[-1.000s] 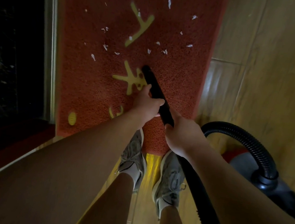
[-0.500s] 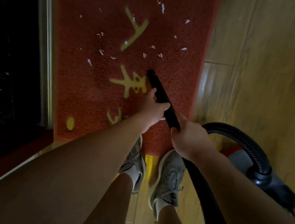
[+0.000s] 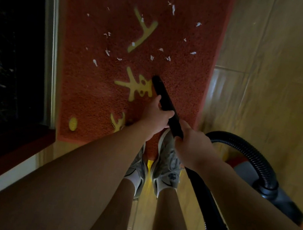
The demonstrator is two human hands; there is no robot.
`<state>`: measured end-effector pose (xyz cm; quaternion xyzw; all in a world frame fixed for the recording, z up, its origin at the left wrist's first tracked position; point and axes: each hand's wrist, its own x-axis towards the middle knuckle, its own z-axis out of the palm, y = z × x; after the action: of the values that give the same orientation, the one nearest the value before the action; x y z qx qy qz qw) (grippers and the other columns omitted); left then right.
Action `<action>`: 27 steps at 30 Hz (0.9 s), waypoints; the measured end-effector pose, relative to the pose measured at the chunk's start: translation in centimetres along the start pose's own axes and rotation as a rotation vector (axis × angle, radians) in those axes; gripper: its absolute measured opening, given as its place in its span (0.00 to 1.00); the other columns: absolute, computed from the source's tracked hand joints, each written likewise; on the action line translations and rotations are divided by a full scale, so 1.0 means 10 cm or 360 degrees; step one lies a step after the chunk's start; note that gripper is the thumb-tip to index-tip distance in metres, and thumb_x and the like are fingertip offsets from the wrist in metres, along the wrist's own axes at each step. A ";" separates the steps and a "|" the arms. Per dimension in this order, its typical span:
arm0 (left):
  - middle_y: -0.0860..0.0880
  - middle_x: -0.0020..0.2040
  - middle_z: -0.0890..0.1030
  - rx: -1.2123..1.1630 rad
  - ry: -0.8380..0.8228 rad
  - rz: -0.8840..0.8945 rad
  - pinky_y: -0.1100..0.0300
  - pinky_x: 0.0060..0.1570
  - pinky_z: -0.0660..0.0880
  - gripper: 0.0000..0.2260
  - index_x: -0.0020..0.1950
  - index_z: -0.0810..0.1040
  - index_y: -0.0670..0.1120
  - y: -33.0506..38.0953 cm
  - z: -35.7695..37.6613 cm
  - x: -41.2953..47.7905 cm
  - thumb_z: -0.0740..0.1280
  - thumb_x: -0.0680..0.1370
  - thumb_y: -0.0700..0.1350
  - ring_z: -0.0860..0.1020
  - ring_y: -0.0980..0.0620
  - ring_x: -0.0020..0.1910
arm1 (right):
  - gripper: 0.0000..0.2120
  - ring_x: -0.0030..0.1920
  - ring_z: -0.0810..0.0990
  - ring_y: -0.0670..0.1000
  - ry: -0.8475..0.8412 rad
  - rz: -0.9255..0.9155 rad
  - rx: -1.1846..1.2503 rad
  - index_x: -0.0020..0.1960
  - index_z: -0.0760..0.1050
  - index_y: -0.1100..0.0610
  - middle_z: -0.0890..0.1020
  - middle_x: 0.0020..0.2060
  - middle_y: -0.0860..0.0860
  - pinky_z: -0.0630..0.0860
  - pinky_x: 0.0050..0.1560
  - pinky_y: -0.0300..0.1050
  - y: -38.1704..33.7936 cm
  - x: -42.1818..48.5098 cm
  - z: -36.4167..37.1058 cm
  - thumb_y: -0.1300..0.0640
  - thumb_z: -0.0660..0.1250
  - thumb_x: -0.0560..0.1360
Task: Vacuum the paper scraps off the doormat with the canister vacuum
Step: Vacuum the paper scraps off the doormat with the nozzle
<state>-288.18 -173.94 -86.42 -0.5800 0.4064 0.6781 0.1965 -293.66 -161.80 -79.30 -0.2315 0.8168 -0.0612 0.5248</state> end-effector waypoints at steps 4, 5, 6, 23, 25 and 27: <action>0.41 0.75 0.69 0.0016 0.0015 0.0019 0.58 0.42 0.83 0.35 0.82 0.56 0.52 -0.03 0.05 -0.02 0.69 0.80 0.37 0.77 0.40 0.66 | 0.23 0.37 0.78 0.58 -0.0012 -0.0030 -0.0004 0.75 0.62 0.52 0.81 0.40 0.56 0.72 0.38 0.47 0.07 -0.01 -0.02 0.53 0.56 0.81; 0.41 0.74 0.70 0.0017 0.0026 0.0016 0.58 0.42 0.82 0.35 0.82 0.56 0.51 -0.03 0.06 -0.02 0.69 0.80 0.37 0.77 0.40 0.66 | 0.23 0.37 0.78 0.58 -0.0017 -0.0031 -0.0003 0.75 0.62 0.52 0.81 0.41 0.56 0.73 0.38 0.47 0.07 -0.02 -0.03 0.53 0.56 0.81; 0.41 0.74 0.70 0.0014 0.0033 0.0009 0.57 0.43 0.83 0.35 0.82 0.56 0.51 -0.02 0.07 -0.03 0.69 0.80 0.37 0.77 0.40 0.66 | 0.23 0.38 0.78 0.58 -0.0025 -0.0034 -0.0001 0.75 0.62 0.53 0.82 0.42 0.57 0.73 0.39 0.47 0.08 -0.02 -0.05 0.53 0.56 0.81; 0.42 0.74 0.70 -0.0058 0.0075 0.0017 0.52 0.51 0.83 0.34 0.82 0.57 0.51 0.10 0.03 0.01 0.68 0.80 0.36 0.77 0.41 0.65 | 0.18 0.33 0.78 0.52 -0.0050 -0.0055 0.0006 0.72 0.65 0.52 0.78 0.35 0.52 0.68 0.30 0.44 -0.01 0.07 -0.15 0.54 0.55 0.82; 0.42 0.74 0.70 -0.0034 0.0073 0.0023 0.53 0.51 0.83 0.34 0.82 0.57 0.51 0.09 0.06 -0.01 0.68 0.80 0.36 0.77 0.42 0.66 | 0.19 0.33 0.77 0.52 -0.0027 -0.0066 -0.0009 0.72 0.64 0.52 0.78 0.35 0.52 0.67 0.30 0.44 0.03 0.06 -0.14 0.54 0.55 0.81; 0.43 0.75 0.70 -0.0036 0.0059 0.0022 0.56 0.47 0.82 0.34 0.82 0.57 0.51 0.08 0.10 -0.04 0.68 0.80 0.36 0.77 0.42 0.66 | 0.20 0.34 0.77 0.53 -0.0027 -0.0049 -0.0003 0.73 0.64 0.52 0.78 0.36 0.52 0.68 0.31 0.44 0.06 0.03 -0.14 0.54 0.56 0.81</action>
<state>-289.31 -173.52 -85.82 -0.5919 0.4062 0.6731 0.1777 -295.17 -161.63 -79.15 -0.2452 0.8086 -0.0666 0.5306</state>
